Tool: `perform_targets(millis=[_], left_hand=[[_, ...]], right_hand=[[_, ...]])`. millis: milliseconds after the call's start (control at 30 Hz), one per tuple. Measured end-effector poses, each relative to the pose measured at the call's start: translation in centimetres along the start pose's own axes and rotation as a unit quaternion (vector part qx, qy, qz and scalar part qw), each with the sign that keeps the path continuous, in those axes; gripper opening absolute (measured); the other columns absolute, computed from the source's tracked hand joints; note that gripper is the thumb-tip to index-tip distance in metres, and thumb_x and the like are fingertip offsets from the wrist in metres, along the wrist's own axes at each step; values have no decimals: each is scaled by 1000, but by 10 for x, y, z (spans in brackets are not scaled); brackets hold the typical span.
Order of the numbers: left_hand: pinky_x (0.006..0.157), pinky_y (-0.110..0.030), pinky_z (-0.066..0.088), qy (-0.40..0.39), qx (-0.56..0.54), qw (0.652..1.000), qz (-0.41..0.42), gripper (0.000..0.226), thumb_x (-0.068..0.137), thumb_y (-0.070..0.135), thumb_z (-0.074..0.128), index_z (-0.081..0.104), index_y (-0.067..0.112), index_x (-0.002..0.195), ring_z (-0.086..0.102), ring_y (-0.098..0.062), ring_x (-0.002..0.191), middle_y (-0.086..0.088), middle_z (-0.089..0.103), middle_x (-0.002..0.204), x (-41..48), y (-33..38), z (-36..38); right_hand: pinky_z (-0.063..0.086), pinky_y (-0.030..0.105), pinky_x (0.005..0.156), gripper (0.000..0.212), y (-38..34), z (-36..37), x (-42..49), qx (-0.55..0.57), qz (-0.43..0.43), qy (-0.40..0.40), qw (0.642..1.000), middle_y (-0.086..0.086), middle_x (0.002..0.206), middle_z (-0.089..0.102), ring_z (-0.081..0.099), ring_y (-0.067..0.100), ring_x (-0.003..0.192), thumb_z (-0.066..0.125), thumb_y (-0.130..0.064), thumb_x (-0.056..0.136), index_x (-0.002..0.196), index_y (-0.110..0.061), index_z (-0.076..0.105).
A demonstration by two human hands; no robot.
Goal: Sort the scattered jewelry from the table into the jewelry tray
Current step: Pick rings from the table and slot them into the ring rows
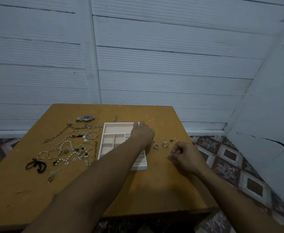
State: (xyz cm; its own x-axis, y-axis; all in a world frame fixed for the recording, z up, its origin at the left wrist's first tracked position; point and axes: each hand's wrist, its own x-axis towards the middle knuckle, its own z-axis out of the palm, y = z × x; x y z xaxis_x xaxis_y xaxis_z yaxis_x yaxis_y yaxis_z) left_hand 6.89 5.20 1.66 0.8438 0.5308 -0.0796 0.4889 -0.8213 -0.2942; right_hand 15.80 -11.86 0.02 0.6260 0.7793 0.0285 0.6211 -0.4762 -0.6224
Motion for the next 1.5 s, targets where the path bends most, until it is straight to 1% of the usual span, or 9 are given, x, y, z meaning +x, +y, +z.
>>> perform_targets(millis=[167, 367, 467, 633, 800, 1100, 1200, 1333, 1500], left_hand=[[108, -51, 22, -9, -5, 1000, -13, 35, 97, 13, 42, 48, 10, 132, 28, -34, 134, -16, 49, 136, 2, 5, 2], [110, -51, 19, -20, 1, 999, -31, 36, 95, 29, 51, 52, 16, 129, 27, -32, 134, -13, 48, 138, 4, 8, -3], [110, -52, 17, -23, 19, 999, -26, 38, 97, 31, 48, 51, 16, 132, 25, -32, 136, -14, 44, 141, 6, 8, -3], [110, -54, 15, -40, 4, 999, -17, 34, 95, 20, 50, 52, 15, 129, 25, -32, 136, -15, 46, 139, 7, 5, -7], [111, -52, 15, -46, -38, 997, -38, 35, 93, 15, 51, 52, 16, 128, 25, -32, 136, -13, 47, 138, 5, 10, -11], [111, -55, 13, -52, -64, 995, -49, 35, 95, 12, 49, 51, 15, 129, 22, -33, 138, -14, 46, 139, 5, 12, -10], [108, -53, 18, -49, -59, 995, -63, 36, 90, 24, 58, 54, 18, 125, 27, -31, 134, -11, 50, 134, 4, 10, -8], [108, -52, 18, -30, -53, 996, -64, 59, 82, 54, 66, 53, 21, 129, 25, -30, 136, -8, 48, 138, 5, 10, -5], [109, -55, 17, -21, -63, 997, -38, 57, 85, 47, 65, 49, 18, 132, 25, -31, 137, -9, 47, 140, 4, 5, -7]], right_hand=[[51, 32, 62, 14, 1, -2, -4, -1, 10, -8, 1000, -1, 70, 66, 62, 15, 68, 76, -25, 80, 74, -22, 64], [49, 31, 61, 12, 1, -5, -6, 4, 12, -9, 1000, 1, 71, 66, 58, 13, 66, 74, -21, 82, 76, -20, 64], [45, 26, 60, 12, 2, -6, -8, -1, 10, -12, 1000, -2, 70, 62, 55, 11, 65, 74, -22, 82, 76, -21, 63], [45, 25, 60, 12, 2, -9, -7, -13, 14, -15, 1000, -2, 75, 64, 58, 13, 70, 75, -23, 82, 77, -21, 64], [51, 31, 65, 13, 0, -6, -8, -20, 8, -15, 1000, -1, 76, 66, 62, 17, 74, 75, -24, 82, 76, -23, 63], [47, 28, 62, 13, 3, -8, -10, -12, 12, -20, 1000, -1, 75, 64, 58, 13, 70, 73, -24, 82, 75, -22, 63], [49, 30, 63, 13, 1, -7, -9, -13, 11, -20, 1000, -3, 75, 64, 60, 14, 72, 74, -25, 81, 75, -23, 63], [55, 39, 71, 13, -1, -5, -10, -14, 16, -24, 999, -3, 75, 65, 62, 16, 74, 75, -27, 80, 75, -24, 64], [52, 34, 69, 11, -1, -6, -10, -21, 16, -26, 999, -3, 76, 65, 61, 14, 74, 74, -26, 82, 77, -24, 64]])
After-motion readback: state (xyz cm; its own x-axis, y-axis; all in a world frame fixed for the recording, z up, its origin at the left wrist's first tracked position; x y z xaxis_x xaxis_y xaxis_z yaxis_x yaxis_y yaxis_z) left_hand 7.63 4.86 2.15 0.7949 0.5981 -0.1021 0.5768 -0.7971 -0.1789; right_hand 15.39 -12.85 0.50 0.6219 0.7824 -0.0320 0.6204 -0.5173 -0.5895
